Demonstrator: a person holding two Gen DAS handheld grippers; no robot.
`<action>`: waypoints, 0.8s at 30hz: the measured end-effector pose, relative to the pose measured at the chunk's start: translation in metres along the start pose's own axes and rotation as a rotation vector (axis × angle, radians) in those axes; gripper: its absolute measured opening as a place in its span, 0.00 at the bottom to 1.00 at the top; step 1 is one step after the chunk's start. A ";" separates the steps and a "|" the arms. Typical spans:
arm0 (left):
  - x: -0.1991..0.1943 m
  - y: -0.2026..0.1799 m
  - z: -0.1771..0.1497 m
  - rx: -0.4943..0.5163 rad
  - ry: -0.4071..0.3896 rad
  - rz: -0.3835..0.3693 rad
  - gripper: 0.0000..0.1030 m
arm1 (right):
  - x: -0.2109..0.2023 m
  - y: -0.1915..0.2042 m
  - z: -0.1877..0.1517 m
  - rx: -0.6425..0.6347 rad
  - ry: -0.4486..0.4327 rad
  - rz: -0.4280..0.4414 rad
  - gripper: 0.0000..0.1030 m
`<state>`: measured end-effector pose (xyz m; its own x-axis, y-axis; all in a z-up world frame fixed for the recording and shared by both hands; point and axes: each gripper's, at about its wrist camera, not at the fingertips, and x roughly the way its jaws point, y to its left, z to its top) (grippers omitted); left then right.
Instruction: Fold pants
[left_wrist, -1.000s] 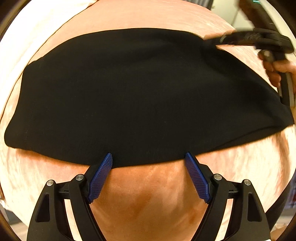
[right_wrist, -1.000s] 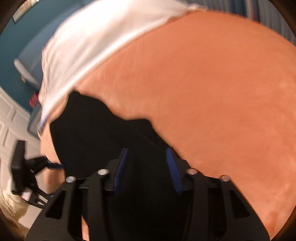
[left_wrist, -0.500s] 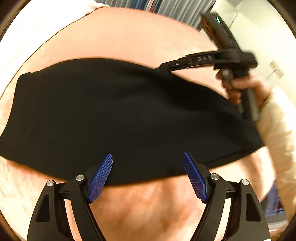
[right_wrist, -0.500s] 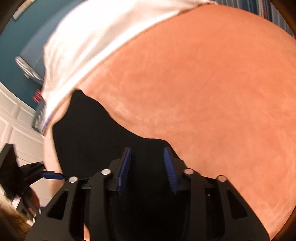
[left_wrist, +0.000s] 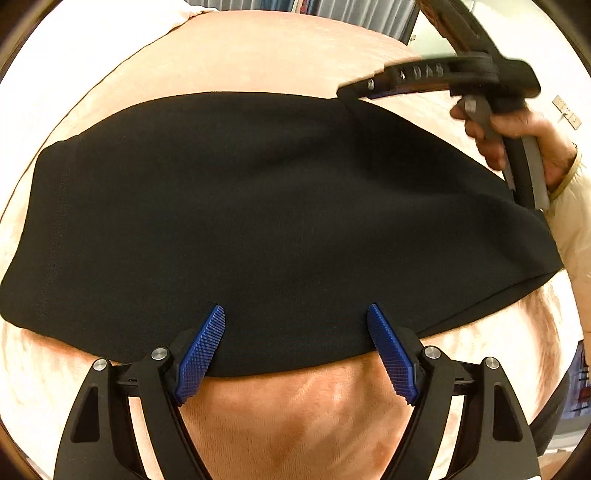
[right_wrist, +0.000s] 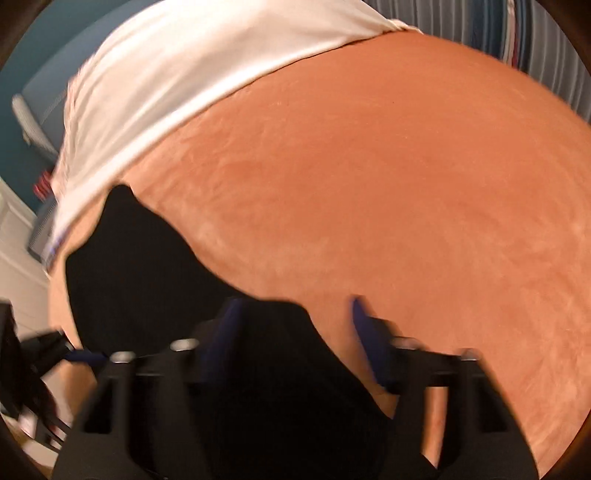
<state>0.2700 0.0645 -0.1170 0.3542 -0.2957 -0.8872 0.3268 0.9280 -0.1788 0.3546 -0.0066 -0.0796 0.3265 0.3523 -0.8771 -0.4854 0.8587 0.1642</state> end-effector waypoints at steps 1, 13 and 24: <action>0.001 0.001 0.003 0.005 -0.002 0.010 0.75 | 0.006 0.000 0.000 0.001 0.019 0.005 0.59; -0.055 0.004 -0.047 -0.093 -0.086 -0.033 0.76 | -0.073 -0.031 -0.038 0.077 -0.250 -0.076 0.42; -0.037 0.137 -0.029 -0.287 -0.054 0.293 0.84 | -0.147 0.008 -0.260 -0.055 -0.142 -0.213 0.45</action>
<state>0.2761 0.2089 -0.1204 0.4439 -0.0138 -0.8960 -0.0500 0.9979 -0.0401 0.0914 -0.1486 -0.0666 0.5344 0.2178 -0.8167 -0.4359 0.8989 -0.0455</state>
